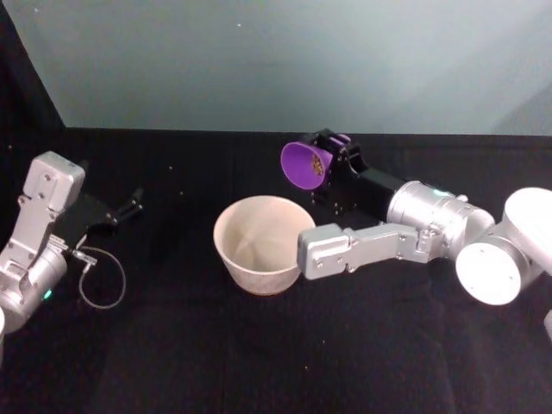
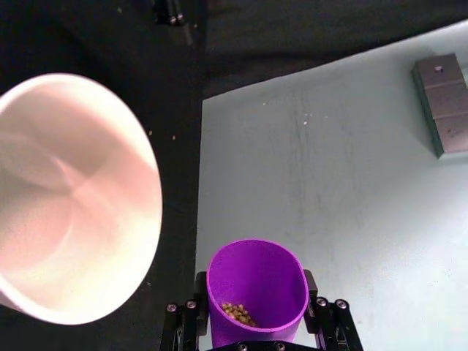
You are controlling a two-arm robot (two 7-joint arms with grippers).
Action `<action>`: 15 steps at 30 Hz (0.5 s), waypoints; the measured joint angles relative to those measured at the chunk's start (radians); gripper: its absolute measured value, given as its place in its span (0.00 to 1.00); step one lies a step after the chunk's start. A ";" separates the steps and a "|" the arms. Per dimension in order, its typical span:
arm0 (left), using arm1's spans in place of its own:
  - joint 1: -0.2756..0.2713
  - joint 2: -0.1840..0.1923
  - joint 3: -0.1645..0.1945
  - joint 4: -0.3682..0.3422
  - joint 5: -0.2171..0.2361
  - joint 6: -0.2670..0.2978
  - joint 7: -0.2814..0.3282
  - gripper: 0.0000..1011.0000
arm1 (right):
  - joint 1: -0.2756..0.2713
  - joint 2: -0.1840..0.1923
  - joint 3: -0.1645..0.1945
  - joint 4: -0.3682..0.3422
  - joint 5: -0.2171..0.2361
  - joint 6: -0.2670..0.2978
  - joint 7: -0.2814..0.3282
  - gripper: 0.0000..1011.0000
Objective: Pick up the cup and pour the mung beans from the cup into the bowl.
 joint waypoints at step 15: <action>0.000 0.000 0.000 0.000 0.000 0.000 0.000 0.99 | -0.002 0.011 -0.056 -0.027 -0.195 0.016 -0.059 0.72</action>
